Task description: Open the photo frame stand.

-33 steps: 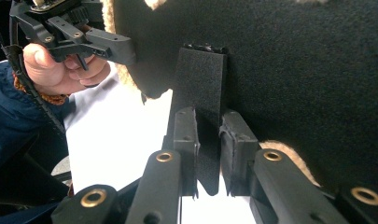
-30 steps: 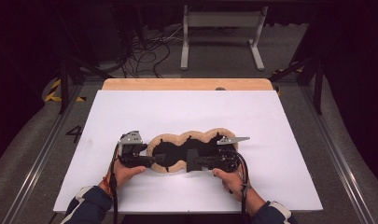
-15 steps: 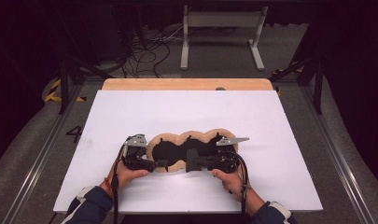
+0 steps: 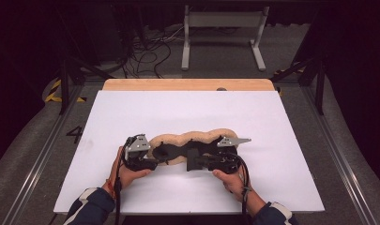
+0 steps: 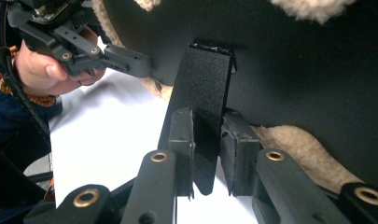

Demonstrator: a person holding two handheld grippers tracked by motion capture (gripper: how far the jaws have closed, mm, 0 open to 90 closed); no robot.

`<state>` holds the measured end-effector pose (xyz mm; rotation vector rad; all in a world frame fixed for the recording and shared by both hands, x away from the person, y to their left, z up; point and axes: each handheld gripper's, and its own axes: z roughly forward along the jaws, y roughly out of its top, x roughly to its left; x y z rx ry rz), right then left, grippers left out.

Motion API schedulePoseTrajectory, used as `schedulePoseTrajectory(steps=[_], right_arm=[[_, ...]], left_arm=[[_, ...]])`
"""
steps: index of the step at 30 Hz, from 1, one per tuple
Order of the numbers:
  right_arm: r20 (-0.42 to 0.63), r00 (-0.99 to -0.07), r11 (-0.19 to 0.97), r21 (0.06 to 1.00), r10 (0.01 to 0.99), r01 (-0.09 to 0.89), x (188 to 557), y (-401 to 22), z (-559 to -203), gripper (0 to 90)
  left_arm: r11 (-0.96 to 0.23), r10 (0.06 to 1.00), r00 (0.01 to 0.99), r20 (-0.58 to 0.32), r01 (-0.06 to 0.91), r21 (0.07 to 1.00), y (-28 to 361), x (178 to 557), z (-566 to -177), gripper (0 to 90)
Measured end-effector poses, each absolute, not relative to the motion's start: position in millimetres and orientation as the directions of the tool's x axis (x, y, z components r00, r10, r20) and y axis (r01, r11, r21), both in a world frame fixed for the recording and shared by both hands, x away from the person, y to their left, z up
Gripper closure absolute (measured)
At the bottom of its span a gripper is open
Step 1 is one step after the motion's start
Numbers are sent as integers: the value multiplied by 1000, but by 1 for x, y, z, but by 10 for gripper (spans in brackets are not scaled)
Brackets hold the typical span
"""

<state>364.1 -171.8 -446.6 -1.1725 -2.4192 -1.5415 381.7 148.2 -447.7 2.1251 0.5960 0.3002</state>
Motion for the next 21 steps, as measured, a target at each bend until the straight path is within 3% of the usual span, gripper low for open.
schedulePoseTrajectory(steps=[6,11,21], right_arm=[[335,-716,242,783,612,573,360,-170,-444,813],[346,-718,247,775,604,581,362,-171,-447,815],[273,-755,319,782,596,535,355,-167,-449,783]], left_arm=[[-525,537,838,96,243,815,146,377,-445,464],[-553,524,841,133,218,804,146,375,-448,465],[-555,513,849,128,214,804,148,372,-451,479]])
